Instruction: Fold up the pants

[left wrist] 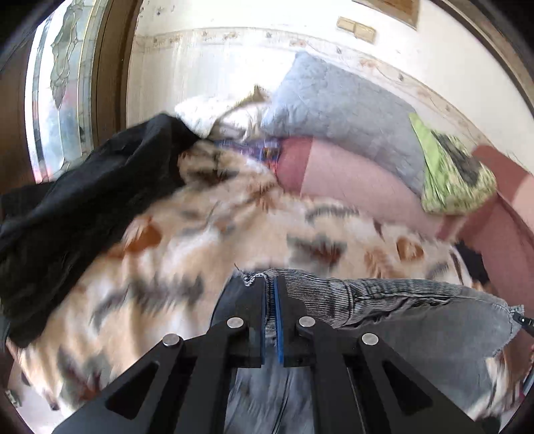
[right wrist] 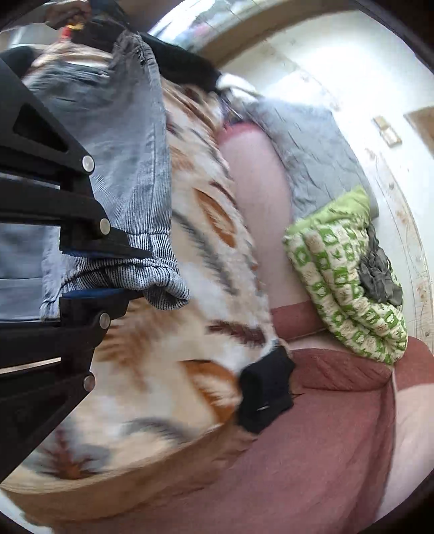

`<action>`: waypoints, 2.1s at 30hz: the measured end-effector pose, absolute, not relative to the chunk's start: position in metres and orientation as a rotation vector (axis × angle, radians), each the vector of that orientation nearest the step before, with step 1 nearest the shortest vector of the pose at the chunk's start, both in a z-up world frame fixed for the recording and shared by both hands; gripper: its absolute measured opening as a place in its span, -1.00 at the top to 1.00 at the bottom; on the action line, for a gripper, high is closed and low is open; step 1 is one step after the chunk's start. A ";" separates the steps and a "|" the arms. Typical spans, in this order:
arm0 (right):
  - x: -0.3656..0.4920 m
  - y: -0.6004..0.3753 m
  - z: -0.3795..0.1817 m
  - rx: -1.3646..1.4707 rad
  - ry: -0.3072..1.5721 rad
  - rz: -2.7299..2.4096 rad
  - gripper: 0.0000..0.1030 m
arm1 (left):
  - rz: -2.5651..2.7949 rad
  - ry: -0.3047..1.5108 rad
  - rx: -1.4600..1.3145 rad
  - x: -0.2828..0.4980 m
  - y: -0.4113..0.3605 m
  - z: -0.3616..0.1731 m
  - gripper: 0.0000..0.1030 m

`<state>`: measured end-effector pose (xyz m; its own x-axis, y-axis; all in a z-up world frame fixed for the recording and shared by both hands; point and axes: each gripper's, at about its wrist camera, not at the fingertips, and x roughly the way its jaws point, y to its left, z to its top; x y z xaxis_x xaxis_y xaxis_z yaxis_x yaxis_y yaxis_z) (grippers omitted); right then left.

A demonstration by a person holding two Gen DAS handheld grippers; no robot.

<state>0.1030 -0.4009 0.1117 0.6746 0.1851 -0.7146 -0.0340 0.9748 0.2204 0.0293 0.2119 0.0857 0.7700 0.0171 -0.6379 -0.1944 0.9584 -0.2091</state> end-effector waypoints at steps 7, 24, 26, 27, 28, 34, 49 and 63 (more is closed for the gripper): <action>0.014 -0.422 0.026 0.224 1.104 0.169 -0.17 | 0.187 0.928 -0.250 -0.031 0.251 0.027 0.84; 0.109 -0.399 0.039 0.292 1.197 0.107 0.80 | 0.008 1.047 -0.060 0.032 0.127 -0.020 0.36; 0.118 -0.391 0.061 0.199 1.124 0.070 0.83 | 0.001 1.018 -0.048 0.029 0.126 -0.021 0.31; 0.124 -0.388 0.074 0.149 1.076 0.046 0.83 | 0.006 1.017 -0.042 0.029 0.126 -0.022 0.19; 0.128 -0.384 0.085 0.105 1.027 0.026 0.83 | 0.016 1.017 -0.040 0.028 0.127 -0.023 0.12; 0.182 -0.380 0.029 0.019 1.176 -0.069 0.65 | 0.017 1.006 -0.051 0.026 0.131 -0.026 0.07; 0.110 -0.419 0.029 0.232 1.189 -0.120 -0.19 | 0.010 0.980 -0.082 0.025 0.135 -0.030 -0.01; 0.076 -0.414 0.033 0.246 1.280 -0.054 0.64 | -0.020 0.993 -0.132 0.027 0.141 -0.031 -0.03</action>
<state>0.0764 -0.4142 0.0327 0.2894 0.0964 -0.9523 0.1759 0.9726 0.1519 0.0271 0.1412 -0.0305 0.5466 -0.0765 -0.8339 -0.0436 0.9919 -0.1196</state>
